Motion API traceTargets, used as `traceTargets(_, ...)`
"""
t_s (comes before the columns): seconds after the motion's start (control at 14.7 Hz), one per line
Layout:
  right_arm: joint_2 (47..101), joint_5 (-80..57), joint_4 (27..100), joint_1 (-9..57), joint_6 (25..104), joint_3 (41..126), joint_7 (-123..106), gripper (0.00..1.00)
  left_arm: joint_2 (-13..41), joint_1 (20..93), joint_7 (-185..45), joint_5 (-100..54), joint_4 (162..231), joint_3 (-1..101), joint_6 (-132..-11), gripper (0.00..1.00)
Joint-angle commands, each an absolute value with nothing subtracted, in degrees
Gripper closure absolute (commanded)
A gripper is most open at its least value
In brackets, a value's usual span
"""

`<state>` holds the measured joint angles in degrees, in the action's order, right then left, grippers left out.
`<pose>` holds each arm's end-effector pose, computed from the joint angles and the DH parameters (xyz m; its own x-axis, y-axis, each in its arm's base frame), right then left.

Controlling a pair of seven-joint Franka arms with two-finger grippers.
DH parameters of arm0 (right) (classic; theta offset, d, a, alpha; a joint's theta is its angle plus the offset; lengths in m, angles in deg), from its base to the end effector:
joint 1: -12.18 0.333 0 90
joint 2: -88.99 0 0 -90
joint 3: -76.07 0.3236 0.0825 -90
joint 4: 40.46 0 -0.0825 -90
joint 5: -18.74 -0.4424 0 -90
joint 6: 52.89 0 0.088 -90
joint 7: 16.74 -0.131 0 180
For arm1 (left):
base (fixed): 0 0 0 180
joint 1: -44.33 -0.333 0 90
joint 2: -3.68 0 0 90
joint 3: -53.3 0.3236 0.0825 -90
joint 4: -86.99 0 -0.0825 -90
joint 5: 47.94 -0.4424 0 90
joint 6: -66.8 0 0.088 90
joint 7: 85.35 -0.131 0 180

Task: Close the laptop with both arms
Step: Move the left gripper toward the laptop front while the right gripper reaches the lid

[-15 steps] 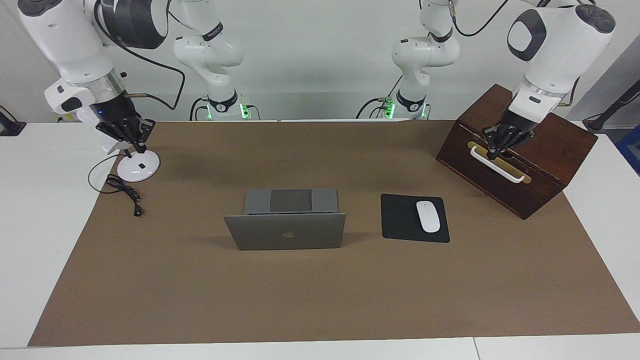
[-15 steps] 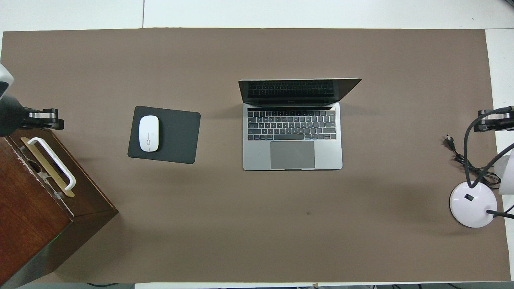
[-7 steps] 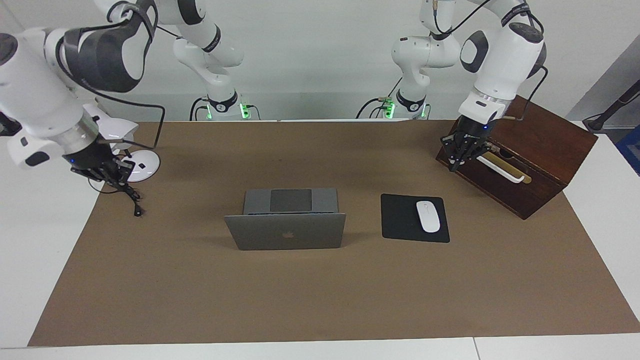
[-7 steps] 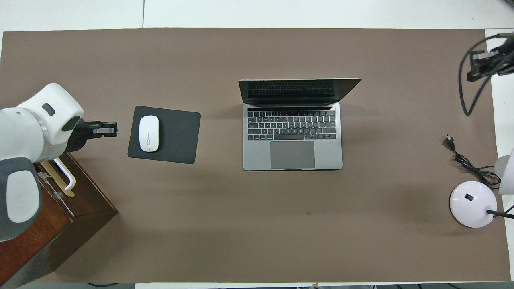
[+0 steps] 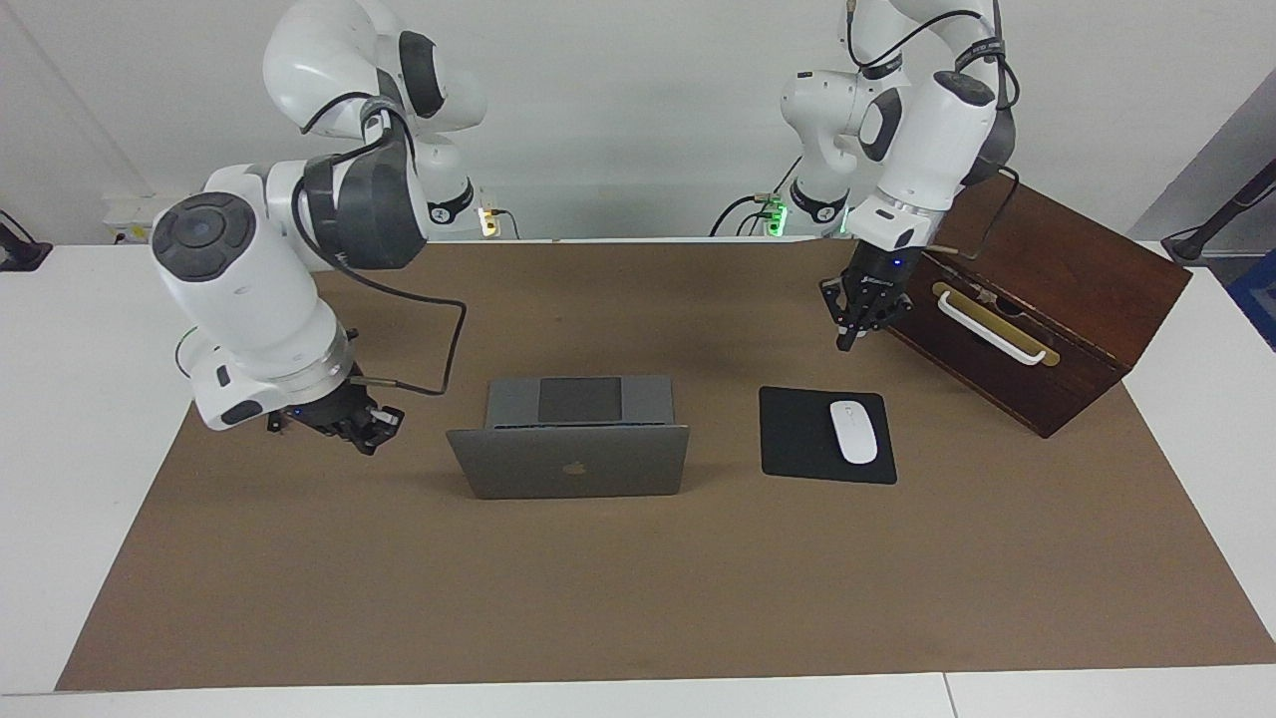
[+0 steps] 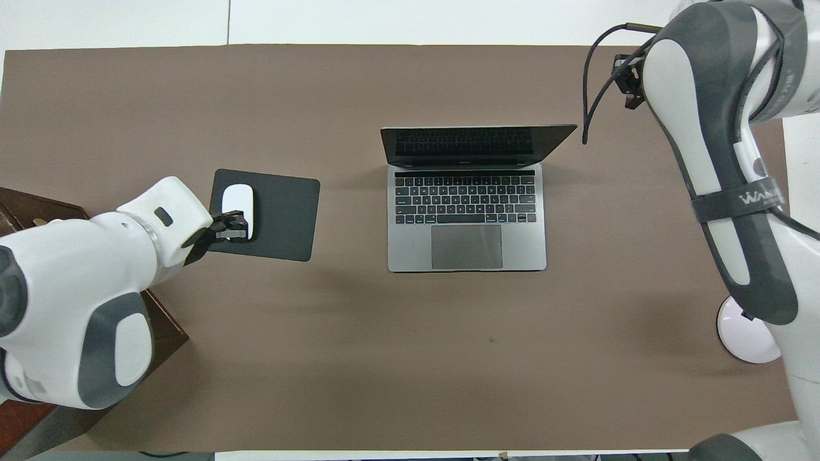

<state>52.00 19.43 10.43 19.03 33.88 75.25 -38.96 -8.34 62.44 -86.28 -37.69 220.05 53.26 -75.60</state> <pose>0.7805 0.0846 0.5080 0.9609 -0.2768 -0.0101 -0.2765 -0.9607 0.0264 0.5360 -0.1776 0.4194 0.9190 -0.1698 0.3558 -0.2343 -0.9611 0.1466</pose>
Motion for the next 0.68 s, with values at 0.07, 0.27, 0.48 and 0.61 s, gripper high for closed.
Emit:
traceTargets(0.07, 51.28, 21.37, 8.67, 20.52, 34.56, 74.92, -43.63, 1.00, -9.51, 67.44, -86.23, -36.60, 227.08, 54.09, -85.58, 1.00)
traceTargets(0.27, 51.37, 21.47, 8.84, 20.27, 35.35, 75.19, -43.63, 1.00, -7.67, 71.56, -85.88, -36.69, 230.33, 54.09, -93.49, 1.00)
traceTargets(0.48, 51.20, 21.56, 9.02, 19.74, 38.42, 75.54, -39.16, 1.00, -4.77, 75.87, -84.91, -36.60, 232.53, 54.09, -101.93, 1.00)
traceTargets(0.61, 50.67, 21.47, 9.02, 20.00, 40.09, 75.54, -38.63, 1.00, -3.80, 78.07, -84.91, -36.60, 233.50, 54.09, -105.28, 1.00)
